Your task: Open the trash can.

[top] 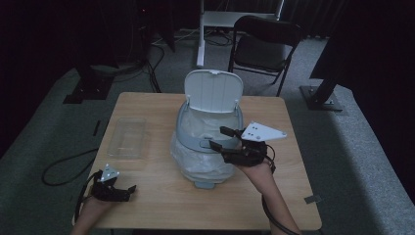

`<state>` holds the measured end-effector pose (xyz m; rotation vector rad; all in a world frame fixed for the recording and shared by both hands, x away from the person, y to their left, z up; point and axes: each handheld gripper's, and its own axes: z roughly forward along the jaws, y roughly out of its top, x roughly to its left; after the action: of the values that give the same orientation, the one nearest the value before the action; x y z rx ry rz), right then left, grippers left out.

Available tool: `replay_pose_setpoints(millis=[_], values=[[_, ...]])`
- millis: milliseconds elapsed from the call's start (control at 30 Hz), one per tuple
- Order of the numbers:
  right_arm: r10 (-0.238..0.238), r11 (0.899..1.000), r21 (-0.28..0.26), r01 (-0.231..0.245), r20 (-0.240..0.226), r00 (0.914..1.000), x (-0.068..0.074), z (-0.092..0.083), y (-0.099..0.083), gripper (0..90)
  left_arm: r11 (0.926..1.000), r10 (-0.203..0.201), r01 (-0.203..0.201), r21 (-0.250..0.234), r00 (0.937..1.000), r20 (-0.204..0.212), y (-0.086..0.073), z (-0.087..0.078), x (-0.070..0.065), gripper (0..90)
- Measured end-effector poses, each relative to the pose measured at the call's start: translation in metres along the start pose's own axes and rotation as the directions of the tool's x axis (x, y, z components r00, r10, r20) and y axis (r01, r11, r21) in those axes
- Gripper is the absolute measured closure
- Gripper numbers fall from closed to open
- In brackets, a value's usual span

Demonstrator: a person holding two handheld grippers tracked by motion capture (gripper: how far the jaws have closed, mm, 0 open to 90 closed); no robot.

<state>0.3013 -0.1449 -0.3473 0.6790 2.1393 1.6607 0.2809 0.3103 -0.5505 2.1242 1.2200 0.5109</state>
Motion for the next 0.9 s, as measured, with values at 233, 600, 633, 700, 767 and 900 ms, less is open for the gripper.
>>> replay_pose_setpoints(millis=[233,600,633,700,767,900], values=[[0.010,1.000,0.004,-0.011,0.040,0.9991,-0.008,-0.007,0.001,22.7,1.0000,0.000,0.000,0.000,1.0000,0.000,0.000,0.000,0.000,0.7],[0.039,0.999,-0.018,-0.037,0.122,0.9917,-0.021,-0.020,-0.003,11.9,1.0000,0.000,0.000,0.000,1.0000,0.000,0.000,0.000,0.000,0.7],[0.043,0.999,-0.022,-0.040,0.129,0.9908,-0.022,-0.021,-0.003,11.9,1.0000,0.000,0.000,0.000,1.0000,0.000,0.000,0.000,0.000,0.7],[0.036,0.999,-0.021,-0.033,0.145,0.9887,-0.024,-0.023,-0.005,11.9,1.0000,0.000,0.000,0.000,1.0000,0.000,0.000,0.000,0.000,0.7],[0.026,0.999,-0.028,-0.022,0.158,0.9871,-0.026,-0.026,-0.007,11.9,1.0000,0.000,0.000,0.000,1.0000,0.000,0.000,0.000,0.000,0.7],[0.043,0.998,-0.047,-0.035,0.165,0.9853,-0.034,-0.035,-0.012,12.0,1.0000,0.000,0.000,0.000,1.0000,0.000,0.000,0.000,0.000,0.8]])
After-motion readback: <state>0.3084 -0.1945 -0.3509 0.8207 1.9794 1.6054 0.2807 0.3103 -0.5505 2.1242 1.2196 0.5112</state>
